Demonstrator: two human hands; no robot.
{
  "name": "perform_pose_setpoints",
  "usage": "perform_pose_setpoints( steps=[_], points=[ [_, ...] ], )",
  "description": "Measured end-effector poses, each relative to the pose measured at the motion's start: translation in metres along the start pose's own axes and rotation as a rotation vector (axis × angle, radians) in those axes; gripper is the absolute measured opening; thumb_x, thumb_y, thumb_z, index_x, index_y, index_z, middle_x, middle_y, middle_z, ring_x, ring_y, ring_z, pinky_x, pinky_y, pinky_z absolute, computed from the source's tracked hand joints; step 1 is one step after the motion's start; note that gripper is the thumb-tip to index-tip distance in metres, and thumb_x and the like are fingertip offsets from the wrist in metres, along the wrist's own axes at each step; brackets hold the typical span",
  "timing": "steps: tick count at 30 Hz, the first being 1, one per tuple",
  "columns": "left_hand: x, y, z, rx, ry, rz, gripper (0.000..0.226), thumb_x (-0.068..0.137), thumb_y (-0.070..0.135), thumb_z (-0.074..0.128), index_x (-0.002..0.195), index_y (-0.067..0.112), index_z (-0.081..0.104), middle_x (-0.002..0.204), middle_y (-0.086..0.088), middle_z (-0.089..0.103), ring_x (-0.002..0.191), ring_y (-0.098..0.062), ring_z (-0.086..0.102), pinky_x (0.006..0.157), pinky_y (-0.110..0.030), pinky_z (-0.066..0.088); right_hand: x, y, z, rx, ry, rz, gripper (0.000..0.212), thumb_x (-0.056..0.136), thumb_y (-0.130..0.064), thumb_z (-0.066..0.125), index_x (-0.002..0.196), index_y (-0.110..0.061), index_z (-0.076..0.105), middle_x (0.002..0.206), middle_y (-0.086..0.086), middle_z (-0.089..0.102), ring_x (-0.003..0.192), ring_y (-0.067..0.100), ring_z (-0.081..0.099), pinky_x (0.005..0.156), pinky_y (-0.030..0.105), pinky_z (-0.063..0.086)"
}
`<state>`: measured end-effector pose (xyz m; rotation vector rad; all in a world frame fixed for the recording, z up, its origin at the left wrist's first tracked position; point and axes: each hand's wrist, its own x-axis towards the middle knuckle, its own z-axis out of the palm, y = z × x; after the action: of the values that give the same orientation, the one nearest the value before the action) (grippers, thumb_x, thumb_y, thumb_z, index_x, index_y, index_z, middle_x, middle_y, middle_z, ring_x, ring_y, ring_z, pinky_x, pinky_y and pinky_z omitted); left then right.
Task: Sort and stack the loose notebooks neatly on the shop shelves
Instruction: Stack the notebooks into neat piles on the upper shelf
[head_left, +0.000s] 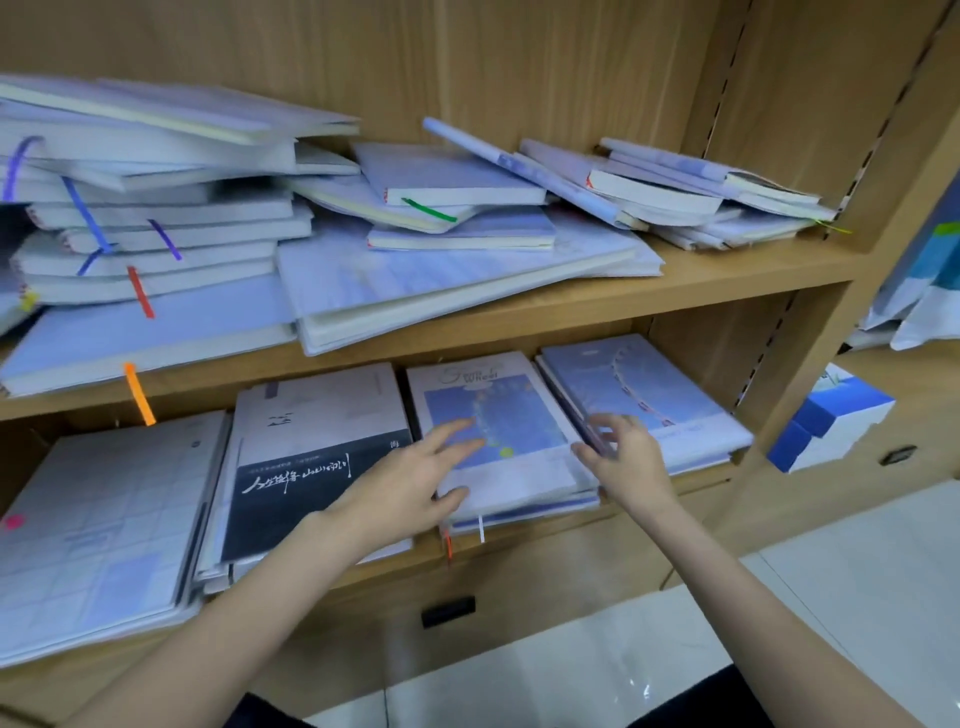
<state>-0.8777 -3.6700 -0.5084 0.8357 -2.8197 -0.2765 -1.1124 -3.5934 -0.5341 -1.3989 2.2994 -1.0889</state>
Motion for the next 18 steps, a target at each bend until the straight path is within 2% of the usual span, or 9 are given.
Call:
perform_pose_setpoints(
  steps=[2, 5, 7, 9, 11, 13, 15, 16, 18],
  points=[
    [-0.006, 0.016, -0.025, 0.016, 0.328, 0.216, 0.04, 0.094, 0.028, 0.043, 0.132, 0.016, 0.049, 0.137, -0.002, 0.043, 0.097, -0.012, 0.061, 0.072, -0.019, 0.048, -0.009, -0.02, -0.022, 0.231, 0.185, -0.12, 0.028, 0.086, -0.019, 0.066, 0.112, -0.009, 0.062, 0.109, 0.005, 0.06, 0.102, 0.019, 0.059, 0.082, 0.016, 0.041],
    [-0.001, 0.036, -0.071, 0.092, 0.709, 0.427, 0.028, 0.091, 0.008, 0.048, 0.116, 0.005, 0.06, 0.121, -0.006, 0.051, 0.098, -0.013, 0.057, 0.083, -0.02, 0.046, -0.019, -0.054, -0.064, 0.385, 0.373, -0.371, 0.019, 0.087, -0.016, 0.065, 0.106, -0.011, 0.063, 0.1, 0.004, 0.065, 0.094, 0.013, 0.061, 0.085, 0.019, 0.046],
    [0.006, 0.044, -0.102, 0.14, 0.827, 0.452, 0.028, 0.089, 0.003, 0.049, 0.114, 0.004, 0.059, 0.12, -0.007, 0.047, 0.103, -0.018, 0.054, 0.092, -0.022, 0.042, -0.016, -0.074, -0.087, 0.387, 0.388, -0.47, 0.025, 0.086, -0.017, 0.067, 0.109, -0.015, 0.059, 0.106, 0.004, 0.061, 0.096, 0.014, 0.06, 0.086, 0.026, 0.048],
    [0.016, 0.045, -0.127, 0.256, 0.83, 0.418, 0.029, 0.086, 0.008, 0.053, 0.114, 0.003, 0.059, 0.12, -0.01, 0.05, 0.106, -0.023, 0.05, 0.095, -0.029, 0.039, -0.006, -0.091, -0.101, 0.272, 0.358, -0.547, 0.039, 0.081, -0.023, 0.069, 0.117, -0.016, 0.055, 0.113, 0.0, 0.053, 0.099, 0.014, 0.057, 0.089, 0.025, 0.045],
    [0.024, 0.045, -0.138, 0.507, 0.697, 0.327, 0.038, 0.079, 0.025, 0.059, 0.113, 0.008, 0.058, 0.118, -0.013, 0.057, 0.107, -0.028, 0.048, 0.092, -0.037, 0.034, 0.007, -0.105, -0.101, 0.112, 0.287, -0.585, 0.053, 0.079, -0.023, 0.073, 0.125, -0.011, 0.051, 0.119, 0.004, 0.047, 0.107, 0.014, 0.05, 0.093, 0.02, 0.036],
    [0.028, 0.044, -0.146, 0.679, 0.552, 0.175, 0.047, 0.066, 0.031, 0.071, 0.107, 0.01, 0.062, 0.108, -0.012, 0.064, 0.099, -0.03, 0.056, 0.083, -0.039, 0.035, 0.019, -0.113, -0.094, 0.001, 0.274, -0.573, 0.055, 0.079, -0.02, 0.073, 0.127, -0.008, 0.049, 0.125, 0.01, 0.044, 0.116, 0.022, 0.042, 0.097, 0.018, 0.027],
    [0.023, 0.05, -0.156, 0.751, 0.456, 0.087, 0.041, 0.061, 0.03, 0.082, 0.094, 0.011, 0.067, 0.088, -0.007, 0.067, 0.086, -0.029, 0.063, 0.065, -0.035, 0.044, 0.025, -0.115, -0.09, -0.019, 0.323, -0.51, 0.051, 0.08, -0.021, 0.072, 0.124, -0.009, 0.051, 0.125, 0.012, 0.043, 0.116, 0.027, 0.038, 0.096, 0.022, 0.025],
    [0.021, 0.053, -0.165, 0.751, 0.46, 0.056, 0.034, 0.071, 0.033, 0.077, 0.096, 0.013, 0.066, 0.087, -0.005, 0.067, 0.087, -0.029, 0.063, 0.058, -0.032, 0.043, 0.027, -0.115, -0.09, 0.01, 0.34, -0.484, 0.047, 0.081, -0.021, 0.071, 0.122, -0.011, 0.052, 0.124, 0.012, 0.043, 0.116, 0.028, 0.039, 0.095, 0.024, 0.026],
    [0.025, 0.052, -0.182, 0.705, 0.508, -0.043, 0.029, 0.094, 0.04, 0.047, 0.112, 0.019, 0.057, 0.101, -0.007, 0.065, 0.097, -0.031, 0.06, 0.059, -0.033, 0.035, 0.028, -0.116, -0.092, 0.088, 0.345, -0.452, 0.043, 0.083, -0.02, 0.069, 0.122, -0.014, 0.052, 0.125, 0.01, 0.041, 0.119, 0.026, 0.038, 0.096, 0.024, 0.028]
  ],
)
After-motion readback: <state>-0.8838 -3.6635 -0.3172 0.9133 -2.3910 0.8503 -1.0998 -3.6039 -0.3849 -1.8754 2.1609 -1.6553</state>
